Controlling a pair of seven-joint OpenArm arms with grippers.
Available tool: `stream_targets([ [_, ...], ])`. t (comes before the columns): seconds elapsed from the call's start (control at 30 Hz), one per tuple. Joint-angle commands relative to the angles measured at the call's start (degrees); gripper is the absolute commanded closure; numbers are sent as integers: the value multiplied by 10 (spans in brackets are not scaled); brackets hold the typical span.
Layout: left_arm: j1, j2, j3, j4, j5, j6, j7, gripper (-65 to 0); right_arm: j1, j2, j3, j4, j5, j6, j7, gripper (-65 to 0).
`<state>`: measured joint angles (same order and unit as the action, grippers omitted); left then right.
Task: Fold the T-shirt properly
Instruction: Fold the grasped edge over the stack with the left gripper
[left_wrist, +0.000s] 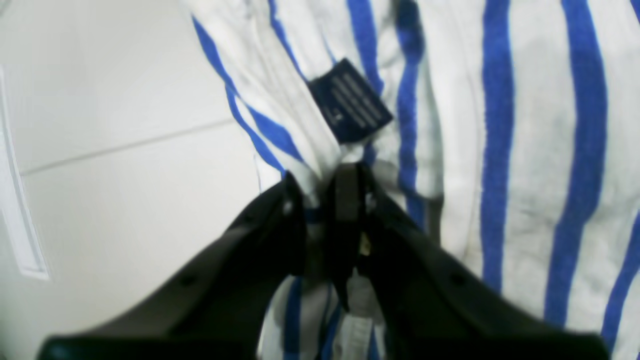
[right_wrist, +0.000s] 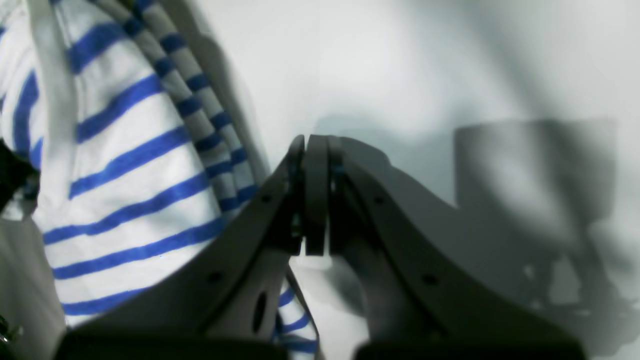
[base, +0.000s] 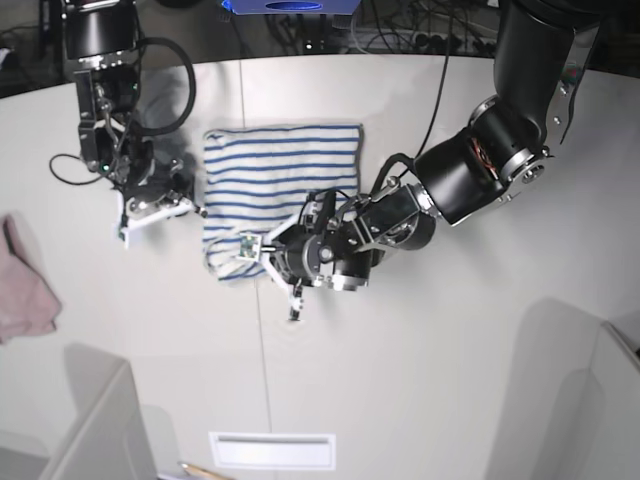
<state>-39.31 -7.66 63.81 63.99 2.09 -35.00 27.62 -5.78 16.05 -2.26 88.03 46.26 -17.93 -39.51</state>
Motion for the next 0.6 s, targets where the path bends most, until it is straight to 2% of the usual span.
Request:
stream_targets([
  [0.0,-24,6,-5,6,1,5,-6,0,-4,8,3,9,-1,4,10,0],
  [0.2,-25,7,-6,6,0,1,-2,0,-26,8,5,9,-1,4,10,0],
  [0.33,-19,5,-6,6,0,-45,-1,0,-29,8,5,8,-1,4,10,0],
  [0.43,-19,4,-6,6,0,-50,4,0,-30,8,5,8,-1,4,10,0],
  [0.57,-21,5,-11,7,0,-50,62,0,-30,8,5,8,-1,4,10,0],
])
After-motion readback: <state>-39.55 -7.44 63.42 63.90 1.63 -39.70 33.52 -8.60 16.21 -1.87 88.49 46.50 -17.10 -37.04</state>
